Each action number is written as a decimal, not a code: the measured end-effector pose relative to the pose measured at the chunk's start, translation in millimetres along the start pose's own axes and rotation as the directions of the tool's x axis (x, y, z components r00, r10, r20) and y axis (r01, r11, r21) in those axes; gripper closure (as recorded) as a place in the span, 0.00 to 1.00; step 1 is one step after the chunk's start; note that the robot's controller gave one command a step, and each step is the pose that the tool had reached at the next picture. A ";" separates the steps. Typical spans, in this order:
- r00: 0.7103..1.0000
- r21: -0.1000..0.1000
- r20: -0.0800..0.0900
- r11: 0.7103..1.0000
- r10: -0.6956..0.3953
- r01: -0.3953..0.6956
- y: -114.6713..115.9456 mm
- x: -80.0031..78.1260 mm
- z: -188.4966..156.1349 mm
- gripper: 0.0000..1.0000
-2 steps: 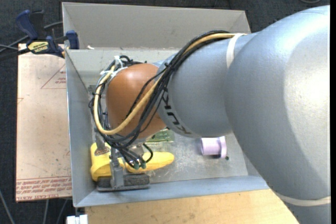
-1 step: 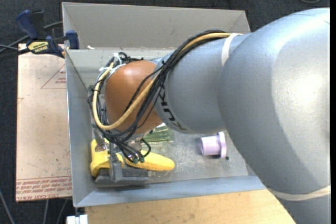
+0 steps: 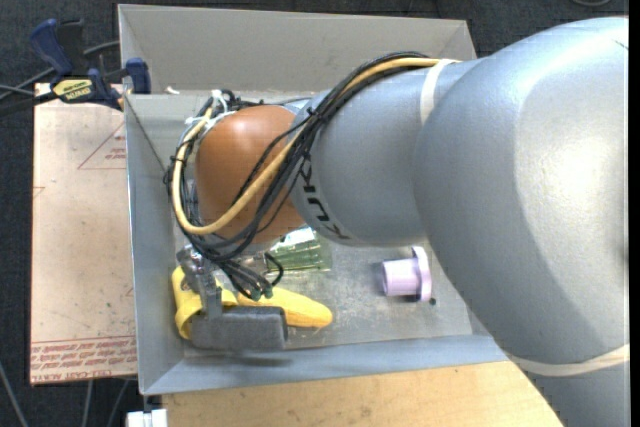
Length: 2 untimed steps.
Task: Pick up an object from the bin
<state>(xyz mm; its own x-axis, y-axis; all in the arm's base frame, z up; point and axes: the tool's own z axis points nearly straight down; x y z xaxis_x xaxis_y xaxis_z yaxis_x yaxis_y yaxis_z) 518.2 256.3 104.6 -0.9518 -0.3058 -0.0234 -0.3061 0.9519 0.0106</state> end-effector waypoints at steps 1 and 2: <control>1.000 -0.010 0.019 1.000 -0.020 0.020 2.4 -12.5 10.0 1.00; 1.000 -0.003 0.005 1.000 -0.022 0.022 3.6 9.7 4.7 1.00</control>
Offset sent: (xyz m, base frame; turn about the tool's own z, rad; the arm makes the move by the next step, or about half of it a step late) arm 0.0001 0.0000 0.0155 0.0000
